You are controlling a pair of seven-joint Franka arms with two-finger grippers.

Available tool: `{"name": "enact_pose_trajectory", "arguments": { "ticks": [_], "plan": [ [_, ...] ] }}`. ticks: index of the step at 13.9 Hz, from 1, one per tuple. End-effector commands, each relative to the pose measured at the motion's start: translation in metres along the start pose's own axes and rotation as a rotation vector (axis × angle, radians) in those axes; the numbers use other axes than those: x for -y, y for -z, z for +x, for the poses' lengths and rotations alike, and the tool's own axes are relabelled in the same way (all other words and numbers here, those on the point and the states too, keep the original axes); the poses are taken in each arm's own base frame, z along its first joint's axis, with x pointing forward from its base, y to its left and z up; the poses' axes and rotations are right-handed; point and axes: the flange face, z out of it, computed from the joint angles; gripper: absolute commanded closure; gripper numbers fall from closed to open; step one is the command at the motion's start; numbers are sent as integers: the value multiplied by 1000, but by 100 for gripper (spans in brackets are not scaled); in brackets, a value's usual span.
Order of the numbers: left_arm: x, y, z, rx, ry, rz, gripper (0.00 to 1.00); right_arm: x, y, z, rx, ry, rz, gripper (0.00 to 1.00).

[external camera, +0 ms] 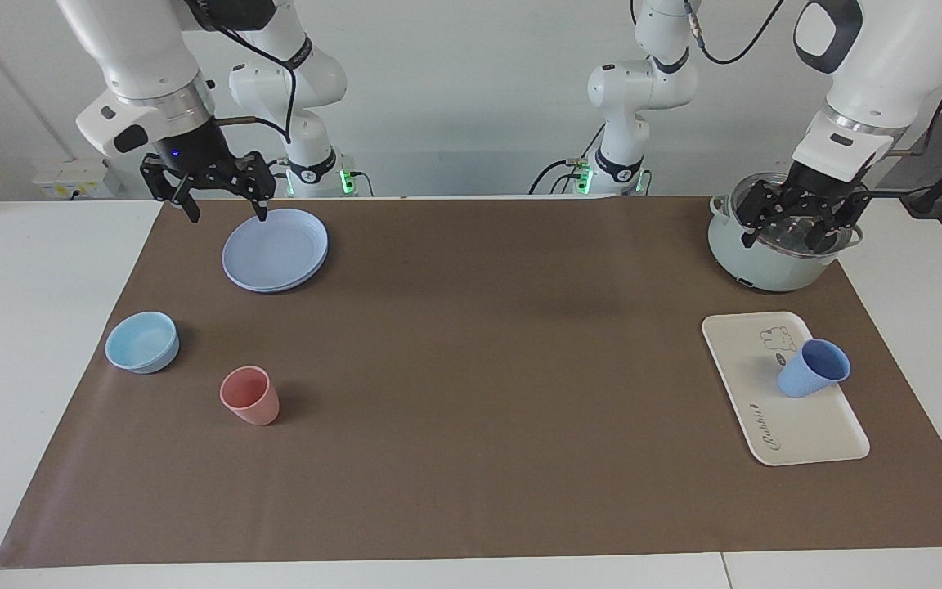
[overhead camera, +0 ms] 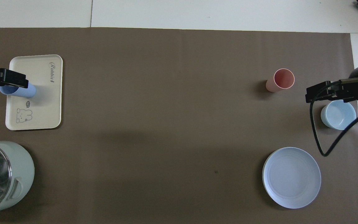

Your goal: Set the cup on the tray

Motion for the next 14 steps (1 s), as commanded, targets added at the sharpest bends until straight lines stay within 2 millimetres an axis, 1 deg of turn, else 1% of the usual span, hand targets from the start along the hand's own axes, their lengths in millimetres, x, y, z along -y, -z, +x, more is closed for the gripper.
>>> {"name": "enact_pose_trajectory", "arguments": {
  "ticks": [1,2,5,7,8,9,11,12,14],
  "plan": [
    [-1,2,-8,-19,8,-13,0,-17,-21,-1,-8,-53,27,0],
    [0,2,-8,-15,11,-11,0,-18,-30,-5,-13,-55,27,0],
    [0,2,-10,-5,12,-10,0,-20,-29,-7,-12,-46,17,0],
    [1,2,-11,-3,12,-9,0,-32,-29,-6,-16,-68,25,0],
    [1,2,-10,-4,10,-7,0,-31,-28,-7,-8,-67,31,0],
    [0,3,-11,-4,9,-4,0,-28,-25,-8,-12,-57,10,0],
    [2,2,-13,19,11,-3,0,-29,-24,-8,-11,-29,-58,0],
    [3,3,-14,24,14,-3,0,-29,-22,-8,-13,-18,-62,0],
    [5,4,-16,33,11,18,0,-28,-9,-5,5,-20,-60,0]
  ]
}}
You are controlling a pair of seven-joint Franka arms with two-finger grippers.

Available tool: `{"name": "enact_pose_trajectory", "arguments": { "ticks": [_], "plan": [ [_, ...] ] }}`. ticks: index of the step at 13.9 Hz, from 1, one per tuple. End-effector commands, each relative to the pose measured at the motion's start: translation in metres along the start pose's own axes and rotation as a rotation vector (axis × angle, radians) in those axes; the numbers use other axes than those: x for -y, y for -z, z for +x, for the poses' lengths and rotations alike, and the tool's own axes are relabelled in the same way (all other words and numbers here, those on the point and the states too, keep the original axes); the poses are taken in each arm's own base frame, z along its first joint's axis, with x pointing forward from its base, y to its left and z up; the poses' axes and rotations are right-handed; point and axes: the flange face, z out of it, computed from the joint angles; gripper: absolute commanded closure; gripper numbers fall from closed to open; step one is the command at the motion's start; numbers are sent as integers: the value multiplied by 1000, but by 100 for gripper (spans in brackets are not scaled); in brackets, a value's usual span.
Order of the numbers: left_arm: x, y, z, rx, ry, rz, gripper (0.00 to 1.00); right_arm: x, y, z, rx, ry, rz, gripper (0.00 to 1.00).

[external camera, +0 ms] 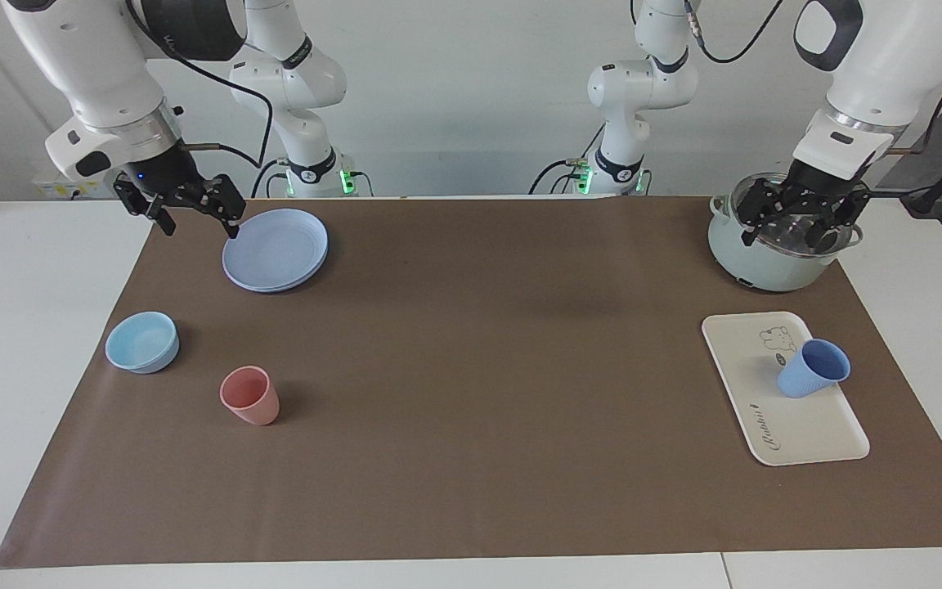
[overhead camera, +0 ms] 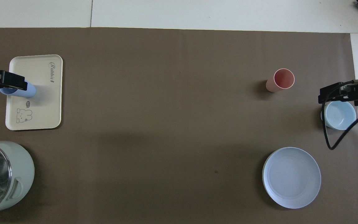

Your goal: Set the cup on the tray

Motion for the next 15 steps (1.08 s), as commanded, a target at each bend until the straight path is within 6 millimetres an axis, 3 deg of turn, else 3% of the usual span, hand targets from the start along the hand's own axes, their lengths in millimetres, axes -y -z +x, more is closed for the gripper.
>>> {"name": "enact_pose_trajectory", "arguments": {
  "ticks": [1,6,15],
  "plan": [
    [3,5,-14,18,-1,48,0,-3,15,-3,21,14,-11,0],
    [0,6,-14,12,4,43,0,-1,4,-4,16,24,-8,0],
    [-1,7,-15,12,18,2,0,-1,6,-4,11,24,-11,0]
  ]
}}
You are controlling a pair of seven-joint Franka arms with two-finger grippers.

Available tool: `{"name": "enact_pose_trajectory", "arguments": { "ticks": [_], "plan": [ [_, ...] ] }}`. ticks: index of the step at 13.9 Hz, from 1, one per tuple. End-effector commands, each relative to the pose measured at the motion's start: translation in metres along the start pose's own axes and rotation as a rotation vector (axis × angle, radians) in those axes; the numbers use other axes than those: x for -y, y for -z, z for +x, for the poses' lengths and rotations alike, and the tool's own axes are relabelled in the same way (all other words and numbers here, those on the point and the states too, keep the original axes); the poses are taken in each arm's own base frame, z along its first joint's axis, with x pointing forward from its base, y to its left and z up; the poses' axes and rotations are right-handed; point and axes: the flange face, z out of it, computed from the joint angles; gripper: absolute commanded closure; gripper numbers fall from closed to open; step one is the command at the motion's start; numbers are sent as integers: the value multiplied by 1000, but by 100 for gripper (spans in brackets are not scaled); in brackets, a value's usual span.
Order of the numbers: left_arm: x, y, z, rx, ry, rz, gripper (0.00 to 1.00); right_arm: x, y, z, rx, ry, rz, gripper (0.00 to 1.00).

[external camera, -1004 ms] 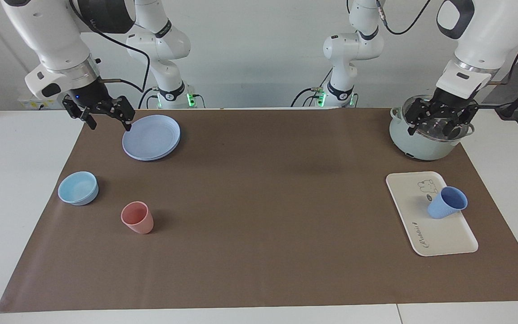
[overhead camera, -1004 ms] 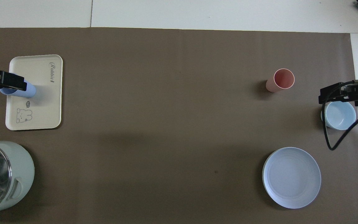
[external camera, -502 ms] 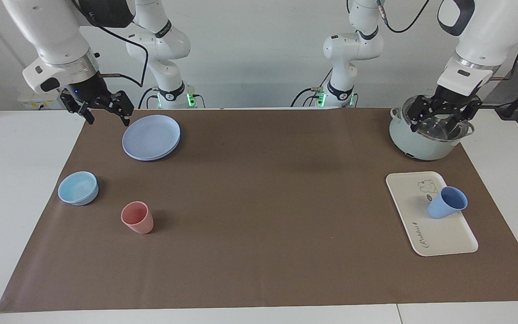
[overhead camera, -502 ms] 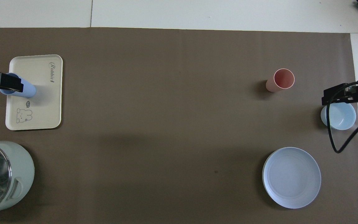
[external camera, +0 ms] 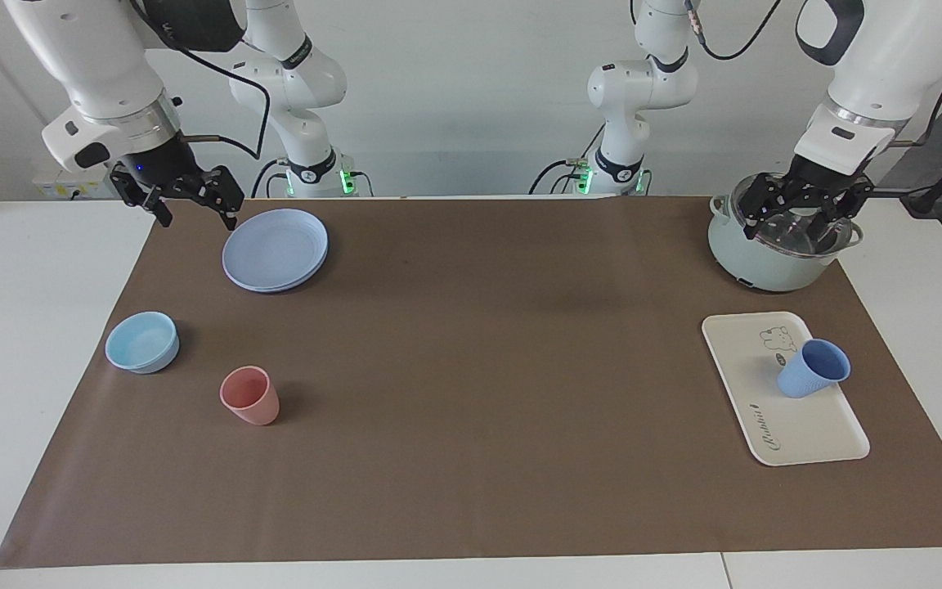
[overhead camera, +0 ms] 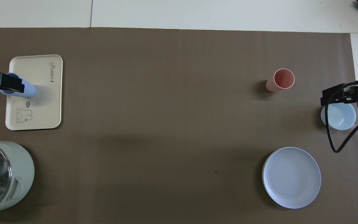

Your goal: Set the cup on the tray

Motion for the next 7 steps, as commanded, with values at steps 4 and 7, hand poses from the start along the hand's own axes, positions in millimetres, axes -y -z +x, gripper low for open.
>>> {"name": "enact_pose_trajectory", "arguments": {
  "ticks": [4,7],
  "plan": [
    [-2,3,-11,7,7,-13,0,0,-2,-1,-6,17,-6,0],
    [-1,3,-11,8,7,-13,0,1,1,-2,5,20,0,0]
  ]
}}
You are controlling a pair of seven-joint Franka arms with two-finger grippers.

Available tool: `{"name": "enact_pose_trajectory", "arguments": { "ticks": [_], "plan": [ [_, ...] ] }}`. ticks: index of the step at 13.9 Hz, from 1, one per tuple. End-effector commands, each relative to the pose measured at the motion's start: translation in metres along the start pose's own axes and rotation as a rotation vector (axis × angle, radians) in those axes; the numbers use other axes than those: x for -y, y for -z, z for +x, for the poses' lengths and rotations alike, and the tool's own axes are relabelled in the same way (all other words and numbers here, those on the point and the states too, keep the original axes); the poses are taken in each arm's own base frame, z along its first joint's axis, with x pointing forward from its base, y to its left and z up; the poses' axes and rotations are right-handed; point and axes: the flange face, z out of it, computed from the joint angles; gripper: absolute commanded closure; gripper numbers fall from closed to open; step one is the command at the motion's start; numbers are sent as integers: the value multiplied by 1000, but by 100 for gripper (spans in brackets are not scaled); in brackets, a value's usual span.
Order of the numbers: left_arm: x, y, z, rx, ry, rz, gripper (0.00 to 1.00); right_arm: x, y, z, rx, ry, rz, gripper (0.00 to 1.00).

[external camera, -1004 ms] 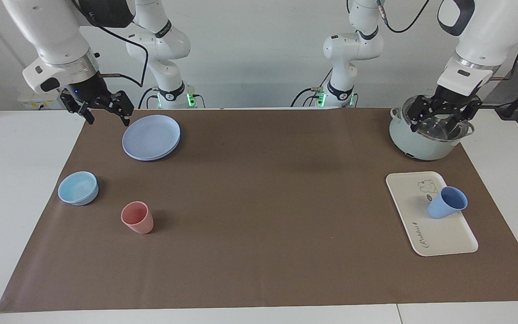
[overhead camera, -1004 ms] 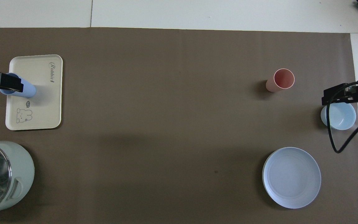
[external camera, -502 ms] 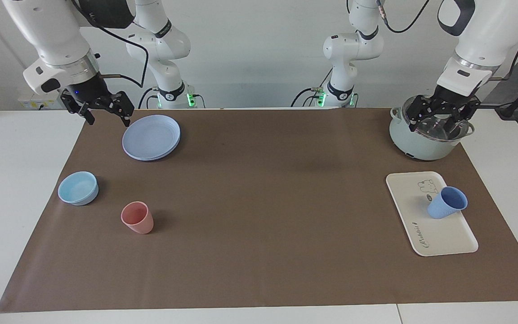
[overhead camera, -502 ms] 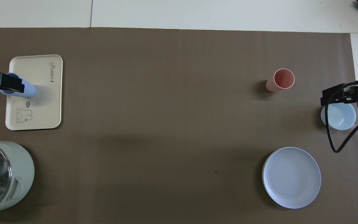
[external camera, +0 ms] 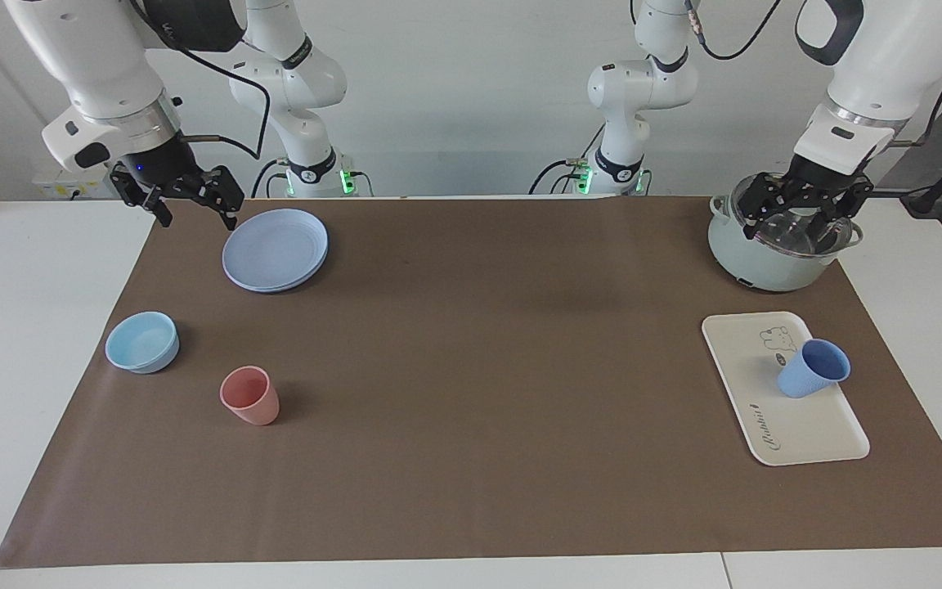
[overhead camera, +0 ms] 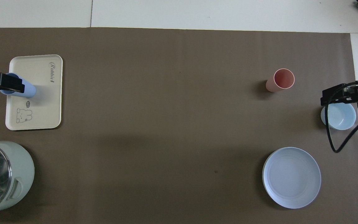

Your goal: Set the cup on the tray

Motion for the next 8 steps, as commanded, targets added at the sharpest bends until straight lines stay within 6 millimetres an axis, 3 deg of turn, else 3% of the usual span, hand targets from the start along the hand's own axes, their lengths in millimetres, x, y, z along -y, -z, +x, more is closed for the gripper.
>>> {"name": "enact_pose_trajectory", "arguments": {
  "ticks": [1,8],
  "plan": [
    [0,2,-11,7,10,-12,0,1,1,-3,10,23,0,0],
    [0,2,-11,5,13,-12,0,5,4,-7,40,30,10,0]
  ]
}}
